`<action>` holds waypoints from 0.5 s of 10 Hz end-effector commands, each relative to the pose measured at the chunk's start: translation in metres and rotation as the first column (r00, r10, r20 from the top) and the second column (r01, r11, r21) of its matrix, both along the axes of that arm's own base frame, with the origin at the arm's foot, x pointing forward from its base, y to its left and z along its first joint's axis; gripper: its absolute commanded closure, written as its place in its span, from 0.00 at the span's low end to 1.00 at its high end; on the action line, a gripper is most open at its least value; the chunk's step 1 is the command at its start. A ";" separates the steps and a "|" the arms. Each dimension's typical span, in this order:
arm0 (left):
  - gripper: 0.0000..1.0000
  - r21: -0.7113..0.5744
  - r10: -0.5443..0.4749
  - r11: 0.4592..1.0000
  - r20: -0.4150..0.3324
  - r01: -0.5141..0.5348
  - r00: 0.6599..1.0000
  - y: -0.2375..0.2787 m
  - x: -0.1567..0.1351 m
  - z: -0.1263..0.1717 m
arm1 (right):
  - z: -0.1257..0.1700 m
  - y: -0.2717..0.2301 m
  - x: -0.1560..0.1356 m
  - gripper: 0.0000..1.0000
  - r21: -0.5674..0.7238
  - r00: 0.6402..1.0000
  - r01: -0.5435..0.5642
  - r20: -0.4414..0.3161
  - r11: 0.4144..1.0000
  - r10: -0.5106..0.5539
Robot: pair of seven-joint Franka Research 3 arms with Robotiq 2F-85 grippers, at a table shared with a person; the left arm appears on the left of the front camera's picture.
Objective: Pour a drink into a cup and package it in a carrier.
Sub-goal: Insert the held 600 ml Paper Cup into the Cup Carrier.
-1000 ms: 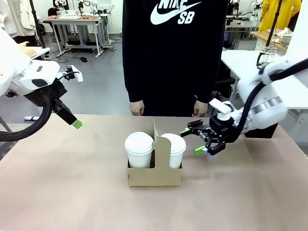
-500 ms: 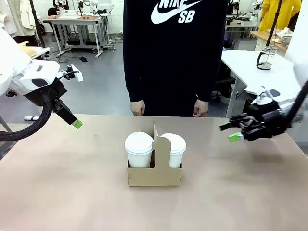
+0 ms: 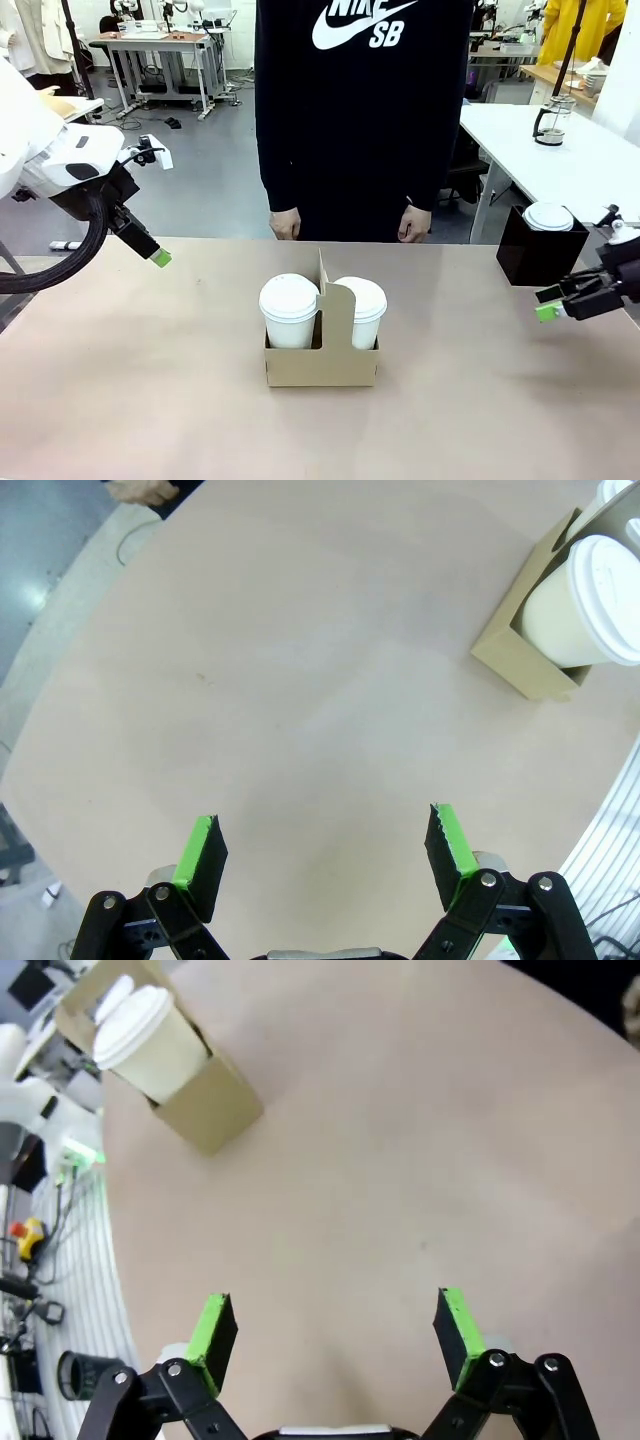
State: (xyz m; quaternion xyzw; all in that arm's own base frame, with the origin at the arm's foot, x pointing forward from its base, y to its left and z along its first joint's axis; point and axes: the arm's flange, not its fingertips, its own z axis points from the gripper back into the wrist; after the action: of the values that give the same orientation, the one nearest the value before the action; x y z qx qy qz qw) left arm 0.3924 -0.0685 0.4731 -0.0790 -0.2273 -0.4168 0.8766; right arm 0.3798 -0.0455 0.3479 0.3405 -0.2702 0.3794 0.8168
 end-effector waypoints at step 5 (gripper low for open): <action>0.00 -0.001 0.003 1.000 0.000 -0.003 1.000 0.000 -0.001 0.000 | 0.009 -0.004 -0.002 0.00 -0.014 1.000 0.026 0.016 1.000 -0.026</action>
State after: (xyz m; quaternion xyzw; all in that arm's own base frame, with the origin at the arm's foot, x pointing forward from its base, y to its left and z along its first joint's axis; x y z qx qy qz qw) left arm 0.3924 -0.0686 0.4730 -0.0790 -0.2272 -0.4169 0.8765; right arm 0.3779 -0.0481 0.3608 0.3271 -0.2810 0.3752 0.8205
